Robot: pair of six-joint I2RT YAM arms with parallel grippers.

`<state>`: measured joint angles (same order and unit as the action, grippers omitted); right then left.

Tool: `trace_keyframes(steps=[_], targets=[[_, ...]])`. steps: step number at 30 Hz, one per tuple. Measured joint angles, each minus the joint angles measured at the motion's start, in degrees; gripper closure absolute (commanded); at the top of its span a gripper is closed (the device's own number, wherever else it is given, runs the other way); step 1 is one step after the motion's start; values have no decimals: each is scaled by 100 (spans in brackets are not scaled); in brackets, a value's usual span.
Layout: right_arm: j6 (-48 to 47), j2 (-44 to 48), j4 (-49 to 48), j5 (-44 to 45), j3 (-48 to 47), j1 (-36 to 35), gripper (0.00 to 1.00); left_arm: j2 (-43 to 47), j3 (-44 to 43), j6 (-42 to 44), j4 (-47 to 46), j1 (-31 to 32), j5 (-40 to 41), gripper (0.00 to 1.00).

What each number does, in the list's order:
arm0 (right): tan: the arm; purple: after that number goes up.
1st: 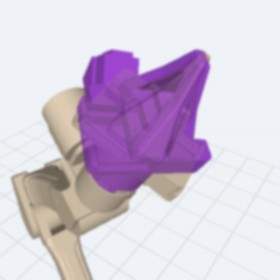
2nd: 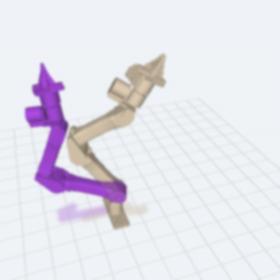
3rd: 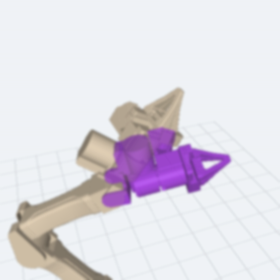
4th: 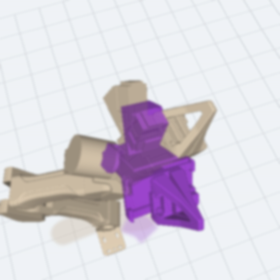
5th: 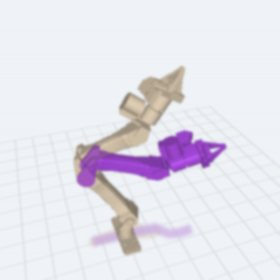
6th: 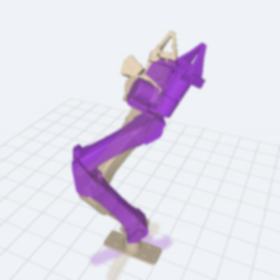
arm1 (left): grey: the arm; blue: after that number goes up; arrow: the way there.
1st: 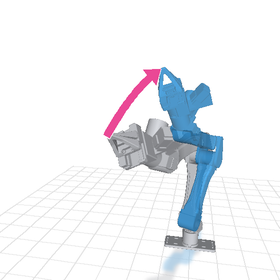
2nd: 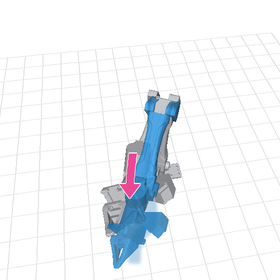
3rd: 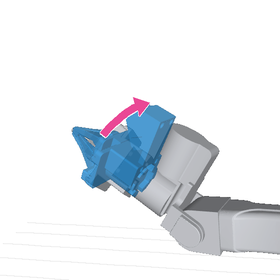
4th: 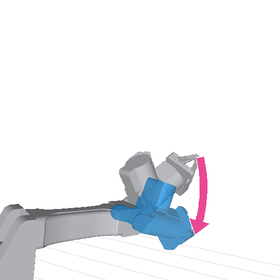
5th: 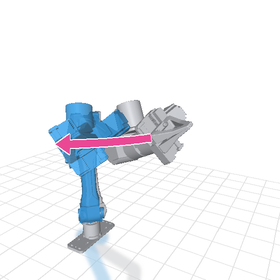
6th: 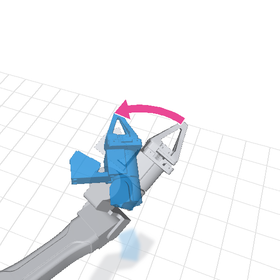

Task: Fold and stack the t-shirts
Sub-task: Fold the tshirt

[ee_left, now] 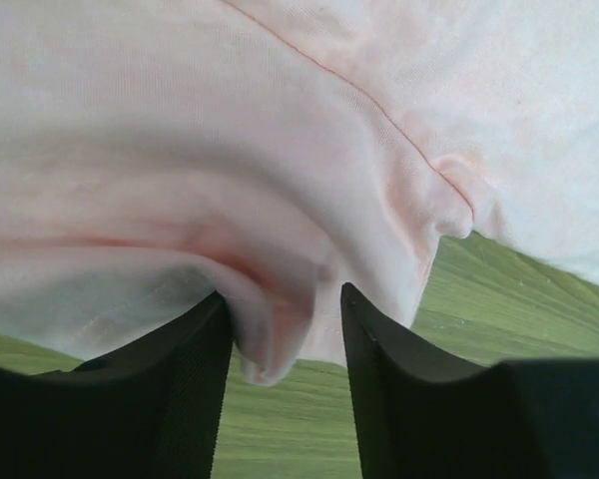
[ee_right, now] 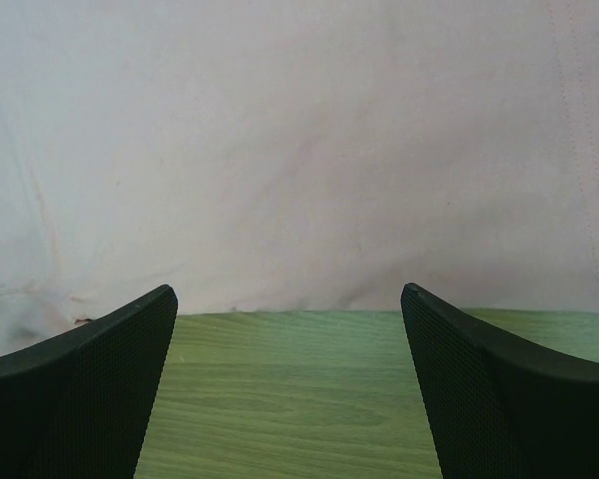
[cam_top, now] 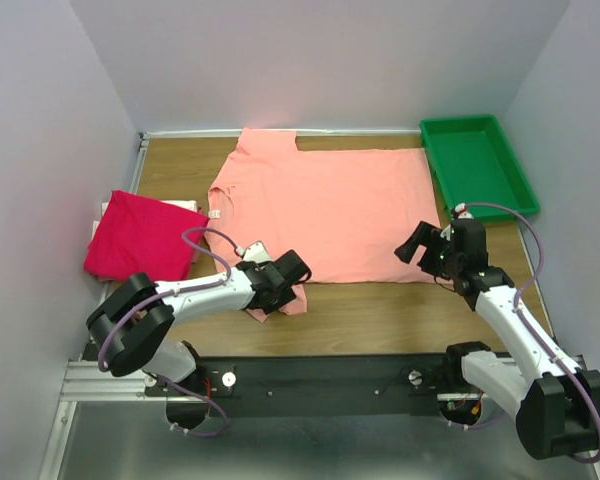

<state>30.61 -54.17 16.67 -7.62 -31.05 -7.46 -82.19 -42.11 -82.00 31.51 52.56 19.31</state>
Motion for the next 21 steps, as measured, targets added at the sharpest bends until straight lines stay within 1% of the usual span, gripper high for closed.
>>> trace_keyframes(steps=[5,6,7,8,9,10,11,13,15,16,17,18,21], targets=[[0,-11,-2,7,17,0,0,59,94,63,-57,9,9,58],[0,-17,-4,11,20,2,0,118,157,55,-103,7,7,62],[0,-24,-4,24,20,0,0,170,214,48,-144,7,4,64],[0,-28,-4,31,22,0,0,229,269,44,-168,7,2,68],[0,-39,-4,44,22,0,0,310,358,24,-181,11,-7,75],[0,-48,-4,48,24,0,0,393,426,13,-184,15,-11,80],[0,-55,-4,52,24,0,0,455,479,31,-186,20,-33,82],[0,-61,-4,72,28,0,0,564,590,28,-188,31,-70,82],[4,-61,-4,94,31,0,0,656,682,20,-219,42,-98,86],[9,-61,-4,105,33,0,0,723,737,15,-249,44,-122,86],[28,-61,-4,120,37,0,0,800,789,17,-254,46,-155,94],[52,-61,-2,140,42,0,0,850,824,11,-258,46,-181,100],[111,-61,-2,197,87,0,0,1056,944,59,-216,76,-245,100]])
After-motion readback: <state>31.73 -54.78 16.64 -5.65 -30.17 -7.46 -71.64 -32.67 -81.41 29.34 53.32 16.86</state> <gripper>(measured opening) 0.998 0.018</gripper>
